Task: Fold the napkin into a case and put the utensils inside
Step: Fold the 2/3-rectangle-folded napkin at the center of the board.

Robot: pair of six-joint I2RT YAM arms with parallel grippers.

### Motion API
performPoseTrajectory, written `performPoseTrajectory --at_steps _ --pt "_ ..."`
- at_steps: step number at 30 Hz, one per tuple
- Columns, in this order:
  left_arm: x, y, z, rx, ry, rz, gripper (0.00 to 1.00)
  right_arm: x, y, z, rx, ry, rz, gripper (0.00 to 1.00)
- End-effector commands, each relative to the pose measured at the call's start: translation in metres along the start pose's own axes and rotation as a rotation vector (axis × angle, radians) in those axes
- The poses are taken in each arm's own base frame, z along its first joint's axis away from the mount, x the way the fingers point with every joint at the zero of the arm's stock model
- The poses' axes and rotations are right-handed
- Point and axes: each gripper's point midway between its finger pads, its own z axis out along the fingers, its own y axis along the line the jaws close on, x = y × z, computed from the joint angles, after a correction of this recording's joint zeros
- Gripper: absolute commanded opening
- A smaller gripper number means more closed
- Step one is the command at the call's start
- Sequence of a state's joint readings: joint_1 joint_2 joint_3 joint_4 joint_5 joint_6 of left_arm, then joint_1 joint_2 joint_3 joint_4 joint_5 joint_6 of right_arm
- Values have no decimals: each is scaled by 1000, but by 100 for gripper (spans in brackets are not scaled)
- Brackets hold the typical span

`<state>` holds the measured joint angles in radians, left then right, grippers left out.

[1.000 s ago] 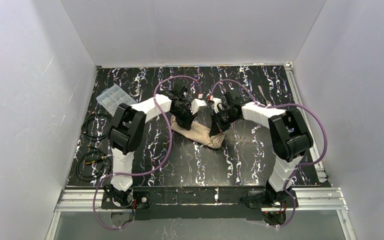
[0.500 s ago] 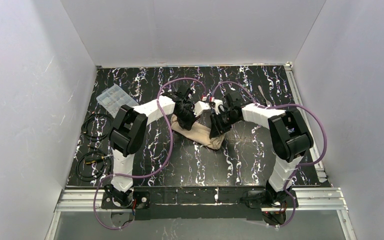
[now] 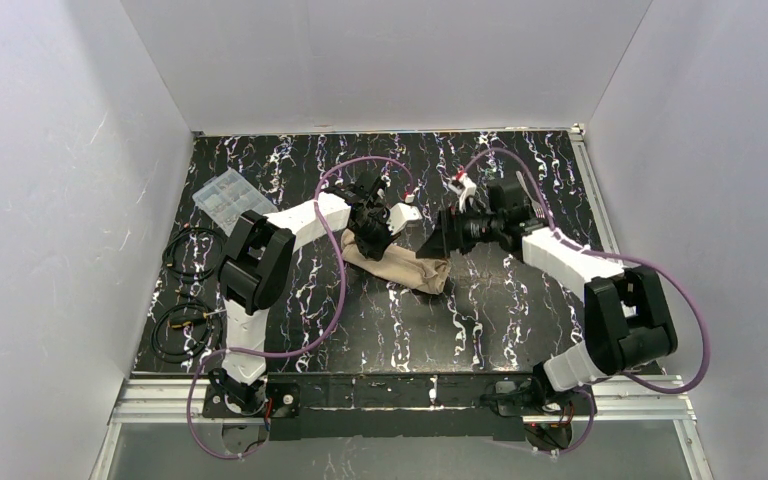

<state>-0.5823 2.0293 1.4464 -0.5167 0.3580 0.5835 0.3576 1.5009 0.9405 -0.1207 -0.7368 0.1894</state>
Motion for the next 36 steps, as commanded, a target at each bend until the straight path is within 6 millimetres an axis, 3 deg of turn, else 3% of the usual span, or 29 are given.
performPoseTrajectory --at_steps 1,5,11,13,15,18,19,21,25,29,36 --pt "33 5 5 -34 108 -4 0 11 49 3 -284 -47 90 99" --pt "32 7 5 -36 106 2 0 35 41 13 -263 52 123 95" --pt "30 9 4 -42 107 6 0 49 15 26 -174 142 118 75" --pt "30 9 4 -42 109 10 0 60 5 29 -152 183 142 62" --pt "31 8 4 -42 111 11 0 65 -4 32 -122 208 152 35" --pt "33 7 4 -40 113 10 0 48 -4 30 -88 172 112 7" --pt "33 7 3 -40 112 13 0 34 0 28 -86 133 86 5" --pt "32 8 3 -46 110 15 0 13 11 20 -81 81 39 11" --pt "32 8 3 -47 106 18 0 -5 19 9 -42 32 -6 10" --pt "33 7 4 -43 107 19 0 -21 -12 0 123 -83 10 10" --pt "33 8 3 -45 107 22 0 -30 -59 18 260 -112 142 1"
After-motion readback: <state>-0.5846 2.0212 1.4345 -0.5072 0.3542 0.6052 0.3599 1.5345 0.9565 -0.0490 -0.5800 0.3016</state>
